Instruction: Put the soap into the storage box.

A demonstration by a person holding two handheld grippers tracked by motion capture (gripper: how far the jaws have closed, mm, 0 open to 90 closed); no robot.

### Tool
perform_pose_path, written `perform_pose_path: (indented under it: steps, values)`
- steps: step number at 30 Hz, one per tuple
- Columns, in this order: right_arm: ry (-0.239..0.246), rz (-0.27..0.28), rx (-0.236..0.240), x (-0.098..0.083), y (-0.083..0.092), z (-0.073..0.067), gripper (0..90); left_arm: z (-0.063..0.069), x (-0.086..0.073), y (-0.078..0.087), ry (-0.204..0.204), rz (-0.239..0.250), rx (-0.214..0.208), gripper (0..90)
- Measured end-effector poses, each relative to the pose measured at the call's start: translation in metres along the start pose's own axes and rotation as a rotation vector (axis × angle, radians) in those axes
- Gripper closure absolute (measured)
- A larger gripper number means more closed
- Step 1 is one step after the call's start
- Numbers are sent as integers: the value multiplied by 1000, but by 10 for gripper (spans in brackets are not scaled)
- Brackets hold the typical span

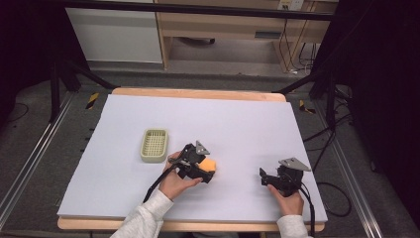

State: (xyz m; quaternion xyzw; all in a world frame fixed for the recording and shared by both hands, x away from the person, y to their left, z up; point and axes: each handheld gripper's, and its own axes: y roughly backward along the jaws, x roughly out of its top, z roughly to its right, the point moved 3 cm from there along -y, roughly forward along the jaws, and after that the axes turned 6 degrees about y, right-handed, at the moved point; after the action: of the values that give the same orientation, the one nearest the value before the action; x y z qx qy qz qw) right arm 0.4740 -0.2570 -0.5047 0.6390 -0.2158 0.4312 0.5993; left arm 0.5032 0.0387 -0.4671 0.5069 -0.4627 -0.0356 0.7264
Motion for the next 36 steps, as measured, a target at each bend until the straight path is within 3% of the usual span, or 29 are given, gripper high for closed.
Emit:
perform_pose_path:
  steps: [20,36]
  values:
    - [-4,-3,1,0,0,0,54,-1,0,-20,-6,-67,-6,203]
    - [-3,-3,2,0,0,0,55,-1,-1,-27,0,-94,-18,241]
